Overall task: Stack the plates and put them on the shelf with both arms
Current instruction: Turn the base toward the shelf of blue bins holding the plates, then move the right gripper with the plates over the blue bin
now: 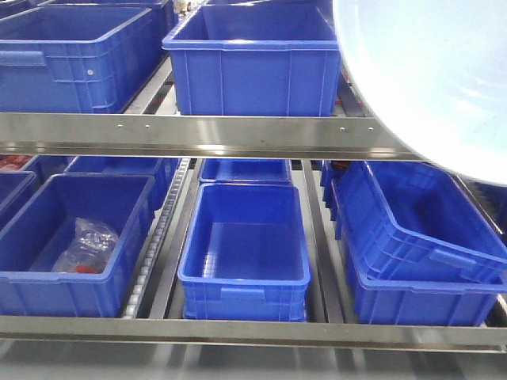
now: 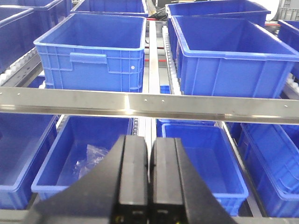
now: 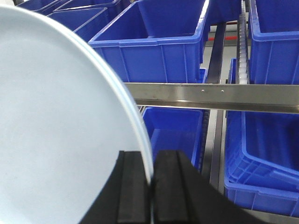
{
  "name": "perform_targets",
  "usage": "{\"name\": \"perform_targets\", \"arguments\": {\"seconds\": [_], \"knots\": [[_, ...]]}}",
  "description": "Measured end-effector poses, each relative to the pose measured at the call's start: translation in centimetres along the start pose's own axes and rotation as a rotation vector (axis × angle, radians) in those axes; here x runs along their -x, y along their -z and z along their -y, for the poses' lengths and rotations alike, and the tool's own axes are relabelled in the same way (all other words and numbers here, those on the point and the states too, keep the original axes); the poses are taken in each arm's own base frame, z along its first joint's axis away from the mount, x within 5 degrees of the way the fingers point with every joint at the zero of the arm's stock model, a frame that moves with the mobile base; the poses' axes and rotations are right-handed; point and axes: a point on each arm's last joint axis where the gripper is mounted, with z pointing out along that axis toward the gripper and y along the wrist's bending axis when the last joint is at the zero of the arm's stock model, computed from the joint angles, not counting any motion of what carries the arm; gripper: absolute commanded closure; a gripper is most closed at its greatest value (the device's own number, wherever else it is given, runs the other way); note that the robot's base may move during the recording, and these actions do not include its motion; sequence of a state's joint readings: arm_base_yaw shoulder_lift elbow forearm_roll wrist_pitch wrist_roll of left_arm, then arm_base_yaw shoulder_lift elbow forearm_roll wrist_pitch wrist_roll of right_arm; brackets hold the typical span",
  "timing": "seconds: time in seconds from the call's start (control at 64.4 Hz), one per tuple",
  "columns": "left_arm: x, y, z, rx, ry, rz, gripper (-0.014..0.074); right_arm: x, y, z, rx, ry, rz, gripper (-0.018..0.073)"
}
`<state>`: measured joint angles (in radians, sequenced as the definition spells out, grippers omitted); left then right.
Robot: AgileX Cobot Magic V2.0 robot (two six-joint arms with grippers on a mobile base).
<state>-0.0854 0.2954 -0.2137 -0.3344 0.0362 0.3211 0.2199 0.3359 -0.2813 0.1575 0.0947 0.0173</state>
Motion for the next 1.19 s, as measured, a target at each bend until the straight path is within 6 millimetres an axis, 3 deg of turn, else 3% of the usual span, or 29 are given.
{"name": "perform_targets", "arguments": {"seconds": [1.195], "knots": [[0.0,0.0,0.0,0.0,0.0,0.0,0.0516,0.0,0.0,0.0,0.0,0.0,0.0,0.0503]]}}
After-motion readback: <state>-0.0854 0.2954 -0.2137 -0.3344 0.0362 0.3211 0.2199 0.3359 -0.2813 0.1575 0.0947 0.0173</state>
